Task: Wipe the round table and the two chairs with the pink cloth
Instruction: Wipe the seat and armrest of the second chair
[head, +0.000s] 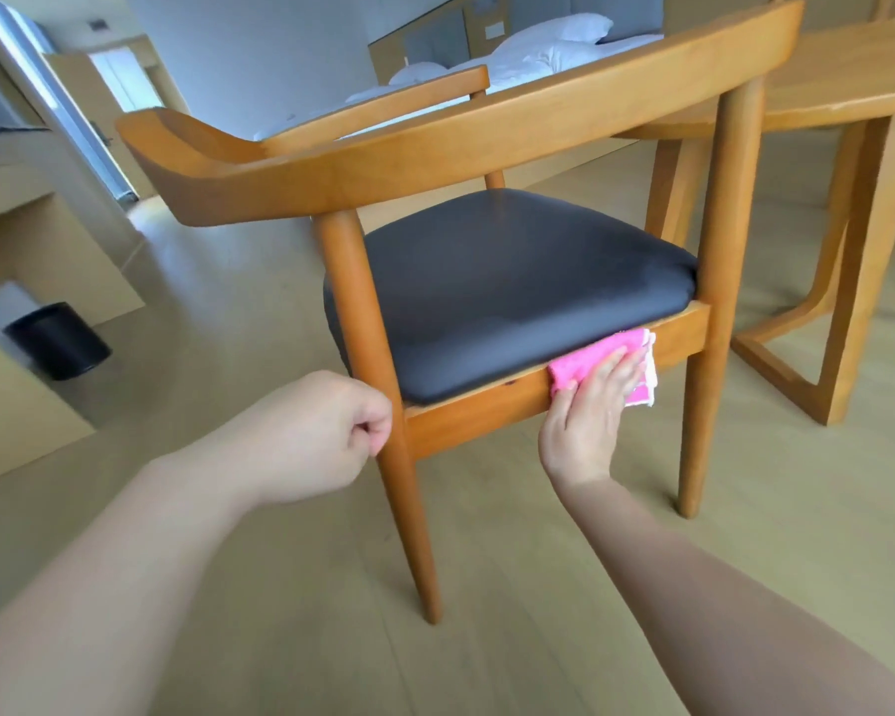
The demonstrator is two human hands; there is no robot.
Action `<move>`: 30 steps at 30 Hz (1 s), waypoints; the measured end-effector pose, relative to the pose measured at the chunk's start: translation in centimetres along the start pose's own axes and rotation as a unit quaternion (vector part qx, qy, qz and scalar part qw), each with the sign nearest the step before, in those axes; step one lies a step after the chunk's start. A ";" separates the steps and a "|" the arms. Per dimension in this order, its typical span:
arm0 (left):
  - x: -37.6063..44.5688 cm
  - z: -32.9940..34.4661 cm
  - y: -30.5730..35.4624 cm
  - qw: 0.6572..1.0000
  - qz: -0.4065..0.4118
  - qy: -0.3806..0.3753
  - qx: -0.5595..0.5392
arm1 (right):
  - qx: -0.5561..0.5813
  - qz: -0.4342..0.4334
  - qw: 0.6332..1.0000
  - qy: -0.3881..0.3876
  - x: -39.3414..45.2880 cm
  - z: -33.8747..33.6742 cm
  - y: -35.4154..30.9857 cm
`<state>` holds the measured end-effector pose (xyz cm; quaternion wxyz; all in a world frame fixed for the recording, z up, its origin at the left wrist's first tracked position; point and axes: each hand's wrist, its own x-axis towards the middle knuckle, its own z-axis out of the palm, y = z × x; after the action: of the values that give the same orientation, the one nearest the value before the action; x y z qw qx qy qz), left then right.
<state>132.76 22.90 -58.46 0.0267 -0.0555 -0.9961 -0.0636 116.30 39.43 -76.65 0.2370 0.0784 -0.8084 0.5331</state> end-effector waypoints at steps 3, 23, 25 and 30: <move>-2.1 0.3 -1.4 0.998 -0.058 -0.007 -0.013 | -0.013 -0.054 0.998 -0.040 -3.1 1.6 -1.4; -2.4 2.2 -3.3 0.994 -0.099 0.012 0.034 | -0.242 -0.460 0.843 -0.139 -7.0 4.5 -1.8; -2.0 2.3 -3.0 0.994 -0.099 0.010 0.035 | -0.250 -0.487 0.824 -0.143 -6.0 3.8 -0.9; -0.8 2.6 -1.9 0.996 -0.090 0.005 0.028 | -0.303 -0.490 0.804 -0.146 -2.6 0.8 2.1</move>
<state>133.17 21.28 -61.28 0.0277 0.0354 -0.9983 -0.0382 117.51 39.28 -79.83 0.3579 0.4656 -0.8075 0.0564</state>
